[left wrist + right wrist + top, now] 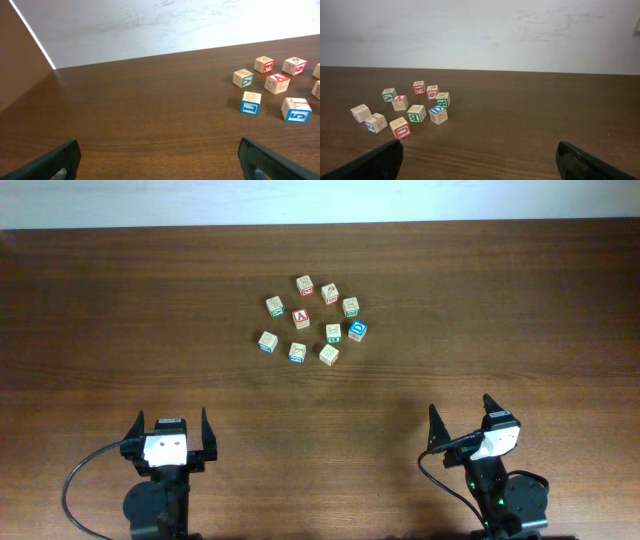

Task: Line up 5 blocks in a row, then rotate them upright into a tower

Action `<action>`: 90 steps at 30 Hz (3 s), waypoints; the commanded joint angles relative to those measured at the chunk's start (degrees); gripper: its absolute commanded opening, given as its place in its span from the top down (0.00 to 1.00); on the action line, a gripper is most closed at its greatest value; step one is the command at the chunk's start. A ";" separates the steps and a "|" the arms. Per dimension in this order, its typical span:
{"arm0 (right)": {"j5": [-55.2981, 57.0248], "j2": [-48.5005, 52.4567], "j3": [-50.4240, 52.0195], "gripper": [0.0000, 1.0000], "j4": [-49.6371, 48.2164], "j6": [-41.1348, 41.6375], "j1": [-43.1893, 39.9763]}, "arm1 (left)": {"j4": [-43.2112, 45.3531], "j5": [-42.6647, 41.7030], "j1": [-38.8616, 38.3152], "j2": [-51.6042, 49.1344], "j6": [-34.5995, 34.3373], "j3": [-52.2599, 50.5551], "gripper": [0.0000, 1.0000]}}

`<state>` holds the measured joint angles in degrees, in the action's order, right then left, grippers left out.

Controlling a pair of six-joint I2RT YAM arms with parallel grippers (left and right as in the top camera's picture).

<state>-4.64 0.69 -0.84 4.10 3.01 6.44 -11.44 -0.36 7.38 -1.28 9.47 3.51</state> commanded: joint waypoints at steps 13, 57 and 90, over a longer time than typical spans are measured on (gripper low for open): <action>-0.92 -0.17 0.52 0.02 -0.09 0.42 0.35 | -1.29 -2.43 0.31 -0.15 0.48 0.50 0.01; -26.93 94.27 -90.16 0.02 42.34 0.24 0.31 | -37.70 -34.58 -0.57 -81.99 0.48 78.03 0.01; 7.32 124.65 -96.67 0.49 35.19 33.53 14.56 | -41.40 -17.62 -0.90 -91.78 -10.19 77.96 0.01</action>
<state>0.23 123.66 -96.23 38.92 34.74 21.10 -52.93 -21.02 6.55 -92.60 1.48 80.44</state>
